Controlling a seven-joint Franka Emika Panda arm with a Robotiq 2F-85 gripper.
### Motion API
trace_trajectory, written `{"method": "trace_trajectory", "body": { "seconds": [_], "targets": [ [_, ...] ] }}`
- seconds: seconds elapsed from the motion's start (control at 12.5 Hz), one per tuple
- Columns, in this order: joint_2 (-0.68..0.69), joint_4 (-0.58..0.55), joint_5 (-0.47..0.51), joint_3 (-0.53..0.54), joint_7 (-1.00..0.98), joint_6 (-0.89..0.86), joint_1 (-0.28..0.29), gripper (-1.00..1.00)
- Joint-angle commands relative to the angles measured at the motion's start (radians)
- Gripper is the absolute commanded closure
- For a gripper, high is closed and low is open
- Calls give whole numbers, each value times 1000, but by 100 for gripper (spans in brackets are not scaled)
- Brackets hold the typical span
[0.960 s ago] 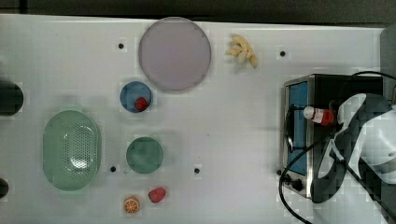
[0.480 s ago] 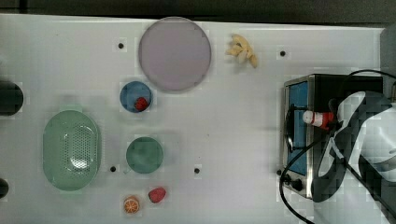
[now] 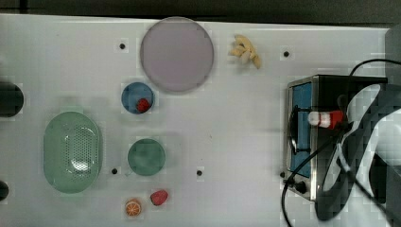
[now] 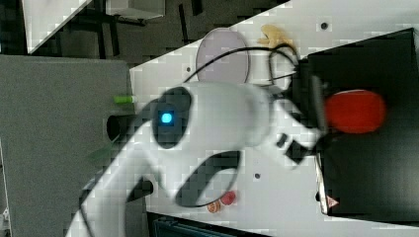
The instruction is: Pick Ketchup from oven and place it on table.
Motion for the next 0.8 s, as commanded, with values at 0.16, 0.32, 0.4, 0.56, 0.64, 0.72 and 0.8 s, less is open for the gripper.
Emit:
{"method": "trace_trajectory", "body": {
  "seconds": [0.16,0.32,0.4,0.56,0.64,0.72,0.8],
  "targets": [
    [-157,102,-25,57,-73,-184,155,-24],
    [-200,101,-25,95,-72,-262,209,-24],
    [-215,99,-25,120,-70,-291,231,-24],
    [-230,90,-26,174,-65,-335,266,-24],
    [-232,82,-26,202,-65,-344,282,-24],
    [-231,73,-26,228,-65,-343,296,-24],
    [-231,63,-26,255,-61,-340,309,-24]
  ]
}}
